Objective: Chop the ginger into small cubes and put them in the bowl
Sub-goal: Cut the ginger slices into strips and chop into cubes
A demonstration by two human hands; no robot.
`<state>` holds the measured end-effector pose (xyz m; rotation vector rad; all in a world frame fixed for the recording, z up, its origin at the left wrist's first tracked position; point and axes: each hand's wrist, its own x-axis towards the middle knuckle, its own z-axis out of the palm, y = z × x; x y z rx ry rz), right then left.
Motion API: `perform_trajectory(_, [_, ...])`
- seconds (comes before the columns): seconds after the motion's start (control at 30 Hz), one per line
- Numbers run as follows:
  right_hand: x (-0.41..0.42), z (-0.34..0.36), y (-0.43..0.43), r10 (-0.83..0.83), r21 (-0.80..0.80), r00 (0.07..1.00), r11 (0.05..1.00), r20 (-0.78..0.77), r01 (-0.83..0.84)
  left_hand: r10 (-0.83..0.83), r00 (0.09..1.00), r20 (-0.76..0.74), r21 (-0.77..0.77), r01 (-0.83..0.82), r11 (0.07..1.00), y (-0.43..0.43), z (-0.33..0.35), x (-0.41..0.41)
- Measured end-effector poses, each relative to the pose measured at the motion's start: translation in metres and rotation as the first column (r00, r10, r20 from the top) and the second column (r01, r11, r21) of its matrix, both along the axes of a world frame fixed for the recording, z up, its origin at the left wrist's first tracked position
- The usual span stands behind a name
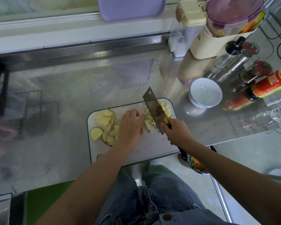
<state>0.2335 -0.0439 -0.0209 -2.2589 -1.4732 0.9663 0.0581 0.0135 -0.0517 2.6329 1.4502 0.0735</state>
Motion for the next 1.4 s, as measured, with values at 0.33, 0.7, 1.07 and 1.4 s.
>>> perform_trajectory(0.33, [0.014,-0.011,-0.007,-0.085,-0.014,0.988,0.996,-0.126,0.084,-0.214,0.965,-0.15,0.019,0.219,0.976,0.006,-0.003,0.02])
perform_trajectory(0.7, [0.006,-0.004,0.009,-0.081,-0.002,0.978,0.997,-0.193,0.082,0.189,0.982,0.021,0.006,-0.189,0.982,0.031,-0.002,0.007])
perform_trajectory(1.07, [-0.015,0.001,0.012,0.096,-0.023,0.995,0.995,0.009,-0.096,0.145,0.988,0.048,-0.167,-0.135,0.977,0.031,-0.005,-0.019])
perform_trajectory(1.4, [-0.025,-0.009,0.006,0.174,-0.039,0.975,0.985,0.139,-0.17,0.096,0.995,0.002,-0.179,-0.094,0.979,0.02,-0.008,-0.021])
